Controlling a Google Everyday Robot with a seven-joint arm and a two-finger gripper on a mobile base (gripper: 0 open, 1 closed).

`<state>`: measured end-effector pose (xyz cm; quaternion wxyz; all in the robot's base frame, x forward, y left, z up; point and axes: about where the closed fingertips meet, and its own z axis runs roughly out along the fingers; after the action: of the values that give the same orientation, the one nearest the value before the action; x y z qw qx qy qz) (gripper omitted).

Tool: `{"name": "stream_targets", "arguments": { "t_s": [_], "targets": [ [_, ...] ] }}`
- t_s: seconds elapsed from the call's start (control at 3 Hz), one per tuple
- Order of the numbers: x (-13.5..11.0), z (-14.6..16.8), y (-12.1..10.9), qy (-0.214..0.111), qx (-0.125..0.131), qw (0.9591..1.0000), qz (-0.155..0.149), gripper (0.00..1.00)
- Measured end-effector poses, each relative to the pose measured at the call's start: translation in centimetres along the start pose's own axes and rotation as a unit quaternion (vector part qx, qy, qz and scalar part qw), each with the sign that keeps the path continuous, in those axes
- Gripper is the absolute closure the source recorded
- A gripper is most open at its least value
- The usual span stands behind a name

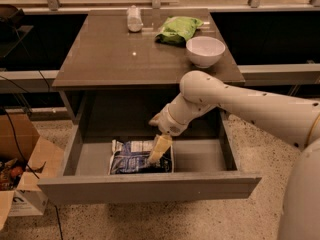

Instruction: Pick blue chip bag from top drawer and place on counter

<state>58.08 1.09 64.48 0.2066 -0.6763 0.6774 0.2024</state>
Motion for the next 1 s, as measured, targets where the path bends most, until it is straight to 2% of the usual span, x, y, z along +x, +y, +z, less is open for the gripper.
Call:
{"name": "stream_targets", "arguments": {
  "t_s": [0.33, 1.0],
  "targets": [
    [1.2, 1.8, 0.4, -0.002, -0.013, 0.9998, 0.015, 0.42],
    [1.6, 3.3, 1.2, -0.004, -0.031, 0.9993, 0.021, 0.68]
  ]
}}
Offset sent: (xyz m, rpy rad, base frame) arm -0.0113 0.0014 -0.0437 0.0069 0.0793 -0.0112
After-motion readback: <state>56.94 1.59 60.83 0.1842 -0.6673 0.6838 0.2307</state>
